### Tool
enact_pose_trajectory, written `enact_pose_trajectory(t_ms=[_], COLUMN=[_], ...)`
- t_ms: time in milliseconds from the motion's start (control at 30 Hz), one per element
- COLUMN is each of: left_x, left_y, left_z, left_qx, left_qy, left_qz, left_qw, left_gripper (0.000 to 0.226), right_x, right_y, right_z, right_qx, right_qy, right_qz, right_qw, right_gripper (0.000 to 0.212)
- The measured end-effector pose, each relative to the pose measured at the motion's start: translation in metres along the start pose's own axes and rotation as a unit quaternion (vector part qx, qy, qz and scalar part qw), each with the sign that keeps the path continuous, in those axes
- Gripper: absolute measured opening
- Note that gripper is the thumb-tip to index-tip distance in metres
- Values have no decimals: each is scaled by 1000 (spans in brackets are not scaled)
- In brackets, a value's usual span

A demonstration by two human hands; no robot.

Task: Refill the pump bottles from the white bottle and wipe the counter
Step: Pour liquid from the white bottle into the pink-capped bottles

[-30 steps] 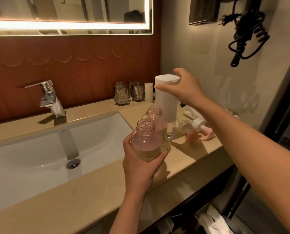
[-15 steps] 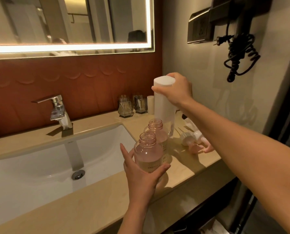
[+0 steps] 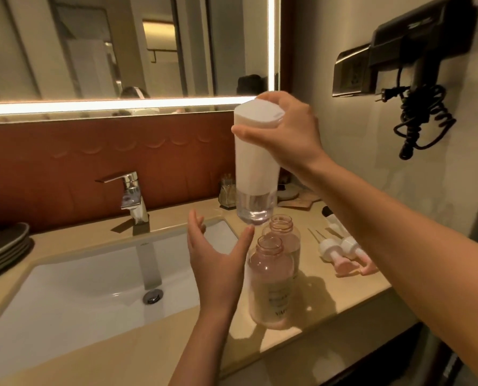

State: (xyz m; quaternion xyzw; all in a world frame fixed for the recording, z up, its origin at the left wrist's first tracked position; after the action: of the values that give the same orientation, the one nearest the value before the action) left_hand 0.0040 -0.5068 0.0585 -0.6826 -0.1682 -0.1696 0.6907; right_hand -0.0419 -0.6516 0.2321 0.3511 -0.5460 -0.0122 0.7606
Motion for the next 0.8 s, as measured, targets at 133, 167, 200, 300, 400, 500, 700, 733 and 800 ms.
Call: enact_pose_trajectory(t_ms=[133,167,200,300,400,500,700,733,800], left_x=[25,29,33,34,27,21,7,6,5], left_y=[-40,-46,-50,-54,-49,-40,-29,-29,-27], left_z=[11,16,22,39,61,73,82,83,87], left_qx=[45,53,61,70,71,65,22,33,73], left_qy=[35,35,32,10,-44,-22,124,133,124], left_qz=[-75,-90,-104,-136,-152,-130,-68,-70,-74], left_qw=[996,994,992,988,985,989,990,988,987], left_gripper=[108,110,110,100,78,73,65,65,65], right_x=[-12,-17,-21,-38,-56,-68,-87,-89,-91], right_y=[29,36,42,56,66,65,56,55,52], right_z=[-21,-27,-34,-47,-64,-75,-96,-97,-99], right_qx=[36,44,53,80,89,88,222,224,168], right_qy=[28,38,48,81,121,142,357,409,493], right_qz=[11,10,7,-3,1,-10,-56,-62,-66], right_qw=[999,998,997,993,989,986,905,882,851], right_gripper=[61,61,61,60,58,56,55,58,67])
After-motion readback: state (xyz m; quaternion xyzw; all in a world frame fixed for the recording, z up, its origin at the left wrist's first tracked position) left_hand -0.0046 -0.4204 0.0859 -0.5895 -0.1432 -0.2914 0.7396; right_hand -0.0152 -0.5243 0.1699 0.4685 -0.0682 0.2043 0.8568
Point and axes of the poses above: each hand's wrist, its own x-axis towards the middle knuckle, its own z-axis out of the back of the hand, y = z × x, the point moved 8 cm from there along x, towards the middle knuckle, and after that the axes turned 6 degrees about -y, right-handed, at the moved point
